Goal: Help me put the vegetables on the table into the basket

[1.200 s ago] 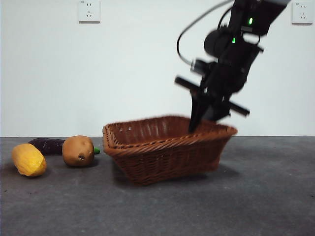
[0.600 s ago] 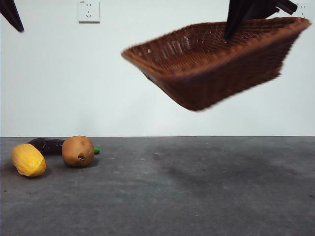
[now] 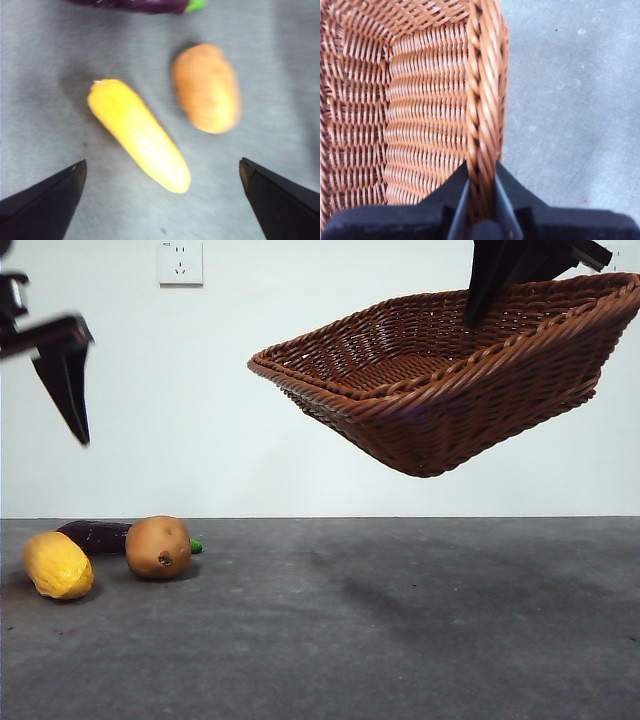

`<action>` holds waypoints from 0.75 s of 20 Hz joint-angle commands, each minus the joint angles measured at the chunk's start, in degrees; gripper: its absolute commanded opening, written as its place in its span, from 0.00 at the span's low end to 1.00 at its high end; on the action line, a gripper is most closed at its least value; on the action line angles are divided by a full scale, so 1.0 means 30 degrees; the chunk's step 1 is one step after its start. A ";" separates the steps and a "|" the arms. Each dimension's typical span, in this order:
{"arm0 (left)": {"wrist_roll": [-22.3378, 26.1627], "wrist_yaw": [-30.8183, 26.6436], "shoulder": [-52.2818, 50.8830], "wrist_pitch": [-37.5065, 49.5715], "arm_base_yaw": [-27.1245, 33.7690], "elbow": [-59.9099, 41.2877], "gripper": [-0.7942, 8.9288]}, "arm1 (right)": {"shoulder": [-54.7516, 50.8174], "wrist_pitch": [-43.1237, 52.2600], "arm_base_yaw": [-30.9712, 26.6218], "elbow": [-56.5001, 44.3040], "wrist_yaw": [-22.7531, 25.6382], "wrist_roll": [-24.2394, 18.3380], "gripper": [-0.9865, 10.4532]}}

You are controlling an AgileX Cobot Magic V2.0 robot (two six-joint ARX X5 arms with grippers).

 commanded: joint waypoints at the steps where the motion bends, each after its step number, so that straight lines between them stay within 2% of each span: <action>1: -0.1319 -0.0780 0.1319 0.0568 -0.0386 0.0044 0.70 | -0.0051 0.0189 0.0022 -0.0029 -0.0204 -0.0080 0.08; 6: -0.2987 -0.1209 0.3934 0.1698 -0.0984 0.0051 0.70 | -0.0051 0.0153 0.0029 -0.0029 -0.0692 -0.0146 0.08; 15: -0.4204 -0.2397 0.6105 0.2193 -0.1064 0.0058 0.68 | -0.0051 0.0051 0.0029 -0.0029 -0.1231 -0.0517 0.08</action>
